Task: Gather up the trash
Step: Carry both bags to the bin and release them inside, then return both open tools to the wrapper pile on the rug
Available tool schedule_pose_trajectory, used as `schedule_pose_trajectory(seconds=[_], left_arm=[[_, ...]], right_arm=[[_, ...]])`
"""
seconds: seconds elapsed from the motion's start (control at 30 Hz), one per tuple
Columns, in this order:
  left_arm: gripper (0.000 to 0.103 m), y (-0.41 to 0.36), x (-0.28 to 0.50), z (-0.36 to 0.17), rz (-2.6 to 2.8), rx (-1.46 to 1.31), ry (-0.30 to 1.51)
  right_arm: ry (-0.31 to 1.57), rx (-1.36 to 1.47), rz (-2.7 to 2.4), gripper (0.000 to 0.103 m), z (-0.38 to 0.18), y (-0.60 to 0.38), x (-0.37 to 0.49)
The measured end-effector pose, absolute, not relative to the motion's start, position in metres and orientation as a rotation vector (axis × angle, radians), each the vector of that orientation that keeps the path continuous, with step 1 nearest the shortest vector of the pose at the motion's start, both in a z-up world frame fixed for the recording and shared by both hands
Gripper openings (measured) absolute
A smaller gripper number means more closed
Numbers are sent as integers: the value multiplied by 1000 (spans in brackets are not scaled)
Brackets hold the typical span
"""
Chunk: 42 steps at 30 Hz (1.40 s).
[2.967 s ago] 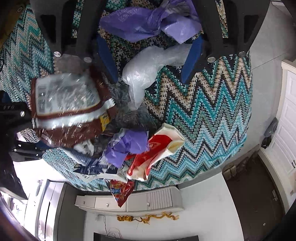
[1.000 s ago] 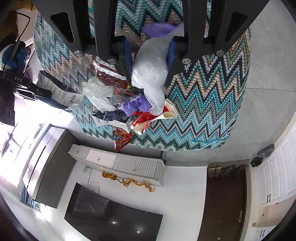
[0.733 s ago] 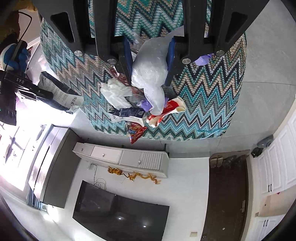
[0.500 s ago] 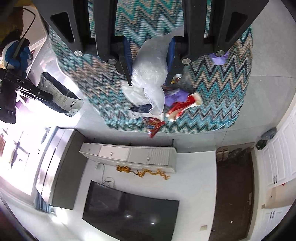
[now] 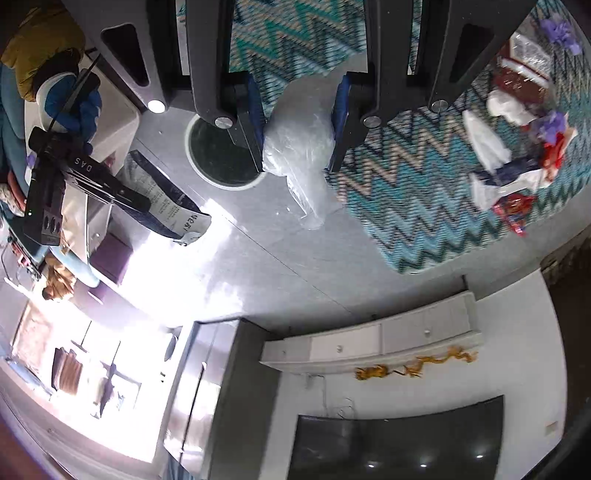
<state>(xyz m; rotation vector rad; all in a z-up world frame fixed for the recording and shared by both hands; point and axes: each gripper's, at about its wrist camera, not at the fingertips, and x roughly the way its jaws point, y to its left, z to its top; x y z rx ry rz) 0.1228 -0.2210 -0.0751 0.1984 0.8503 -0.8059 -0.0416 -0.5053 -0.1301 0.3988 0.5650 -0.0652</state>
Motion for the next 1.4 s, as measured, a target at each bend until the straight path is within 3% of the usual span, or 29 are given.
schedule_pose_trajectory(seconds=[0.27,0.57,0.77,0.87,0.93,0.97,1.0,1.07,1.4], left_arm=[[30,-373,109,-146,-932,287,1009],[30,-456,124,-221,-931,299,1164],[31,-471,138,-244,-926,256,1231],[37,-472,145,-251,-922,225,1249],[51,-469,148,-250,-931,190,1266],[57,-467,149,-250,-932,179,1265],[66,-466,150,-248,-932,170,1256],[67,-460,150,-242,-940,156,1243],[65,-418,140,-197,-914,128,1112]], right_arm=[[686,528,-186,20,-211,-574,-50],[797,625,-226,20,-283,-607,-26],[843,632,-243,21,-308,-621,-11],[863,638,-249,23,-317,-626,-2],[898,641,-247,23,-328,-628,5],[918,632,-255,30,-332,-630,8],[933,622,-269,44,-335,-631,10],[939,628,-277,50,-339,-632,11],[914,584,-276,50,-307,-614,-1]])
